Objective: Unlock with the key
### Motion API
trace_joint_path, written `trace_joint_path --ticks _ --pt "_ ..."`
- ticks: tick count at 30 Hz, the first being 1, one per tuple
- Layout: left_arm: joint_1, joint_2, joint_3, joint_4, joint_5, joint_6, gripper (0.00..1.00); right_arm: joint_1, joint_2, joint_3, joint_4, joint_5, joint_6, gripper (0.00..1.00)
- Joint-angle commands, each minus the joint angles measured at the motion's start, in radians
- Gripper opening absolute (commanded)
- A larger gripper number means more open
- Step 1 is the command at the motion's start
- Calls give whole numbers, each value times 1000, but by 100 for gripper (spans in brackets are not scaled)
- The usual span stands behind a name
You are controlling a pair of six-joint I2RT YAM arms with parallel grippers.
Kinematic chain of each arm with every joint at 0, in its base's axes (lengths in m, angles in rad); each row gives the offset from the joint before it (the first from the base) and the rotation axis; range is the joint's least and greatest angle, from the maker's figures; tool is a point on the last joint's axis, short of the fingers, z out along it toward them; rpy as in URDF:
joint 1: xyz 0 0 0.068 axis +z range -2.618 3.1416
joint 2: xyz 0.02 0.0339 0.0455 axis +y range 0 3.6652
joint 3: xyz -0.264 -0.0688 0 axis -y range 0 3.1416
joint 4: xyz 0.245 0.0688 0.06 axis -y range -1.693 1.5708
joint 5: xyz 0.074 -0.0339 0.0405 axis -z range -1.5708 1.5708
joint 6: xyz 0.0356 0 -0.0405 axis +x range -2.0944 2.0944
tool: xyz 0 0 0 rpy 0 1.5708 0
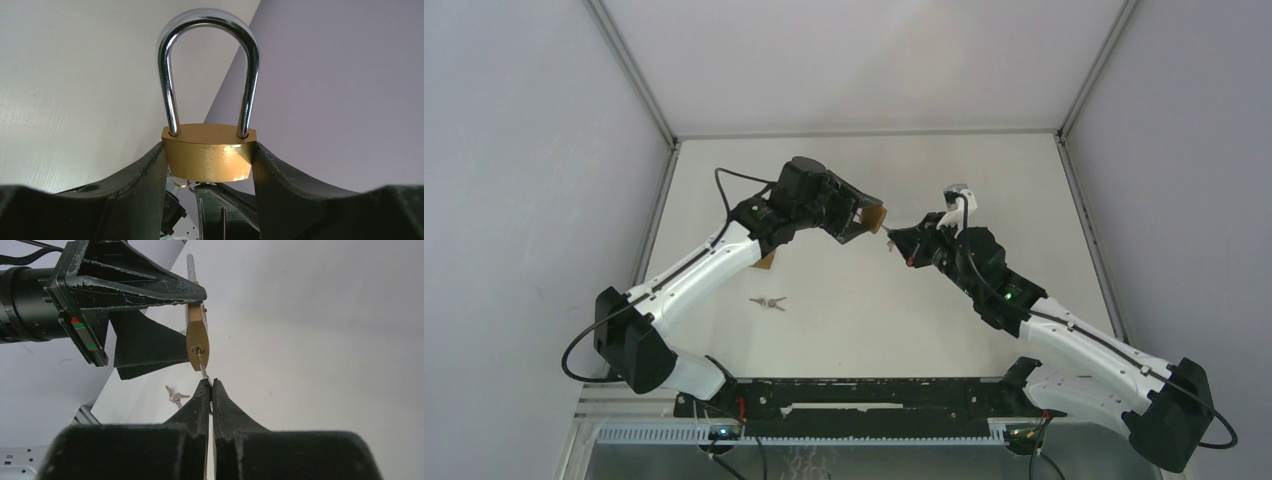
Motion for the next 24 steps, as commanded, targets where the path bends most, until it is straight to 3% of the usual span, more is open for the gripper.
trace_joint_path --ticks 1,12,24 --pt "-6 -52 -10 114 52 -28 0 9 4 44 63 8 -32 0" --pt "-10 -55 -11 114 63 -44 0 11 19 87 52 16 -129 0" --pt "-13 -60 -17 132 72 -45 0 11 48 106 77 -3 -122 0"
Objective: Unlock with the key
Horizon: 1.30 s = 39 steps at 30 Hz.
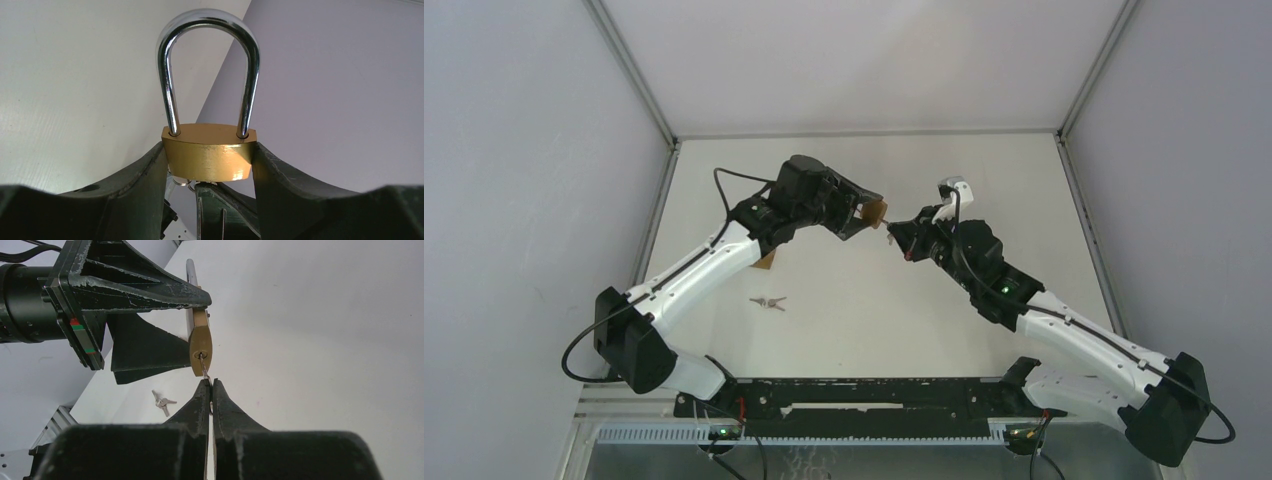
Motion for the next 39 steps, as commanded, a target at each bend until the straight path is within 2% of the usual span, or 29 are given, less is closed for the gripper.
trace_joint_path --ticks 1,39 --pt "-14 -59 -18 100 80 -21 0 10 12 52 88 -15 -32 0" --pt "-39 -74 -28 103 85 -12 0 -33 50 86 96 -95 -45 0"
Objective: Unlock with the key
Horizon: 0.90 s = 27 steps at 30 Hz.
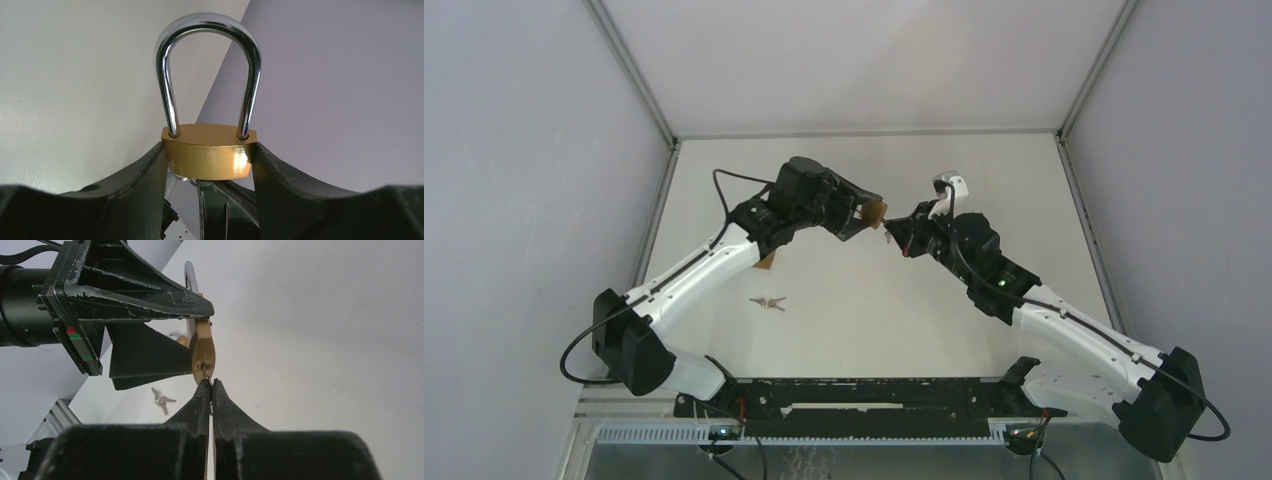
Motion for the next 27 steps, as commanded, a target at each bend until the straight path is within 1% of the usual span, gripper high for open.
trace_joint_path --ticks 1,16,27 --pt "-37 -65 -12 91 92 -13 0 -2 14 65 89 -31 -20 0" --pt "-55 -69 -20 95 94 -5 0 -20 25 65 114 -52 -16 0" --pt "-75 -81 -23 102 87 -4 0 -24 50 104 123 -59 -20 0"
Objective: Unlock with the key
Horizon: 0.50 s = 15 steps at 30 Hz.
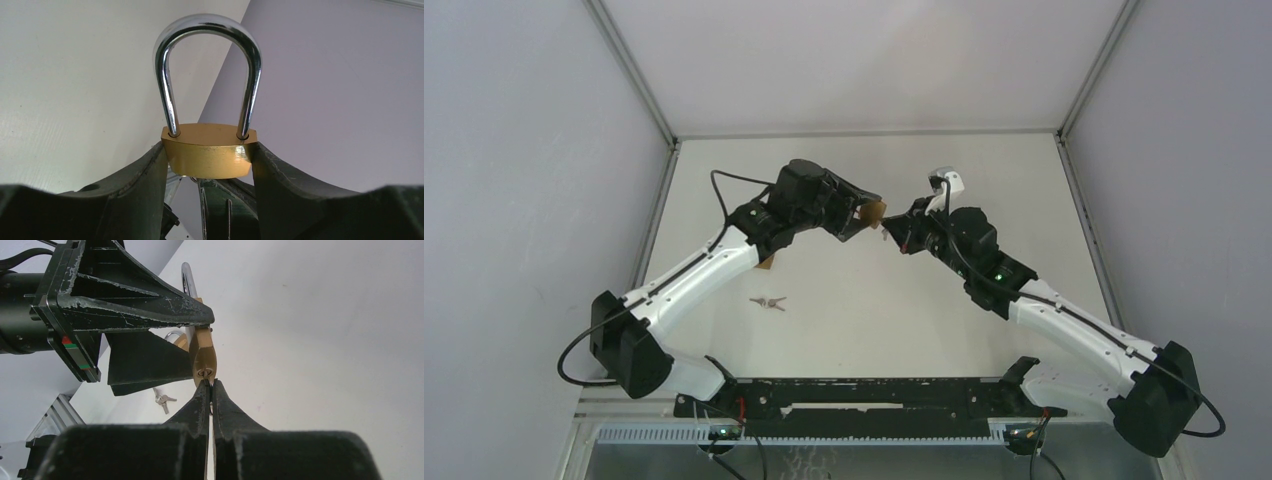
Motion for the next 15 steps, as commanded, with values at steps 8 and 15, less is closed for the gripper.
trace_joint_path --ticks 8,15 --pt "-61 -85 -17 97 117 8 0 -4 -14 77 84 -13 -11 0" --pt "-67 -97 -28 100 114 22 0 -2 -41 77 61 -13 -7 0"
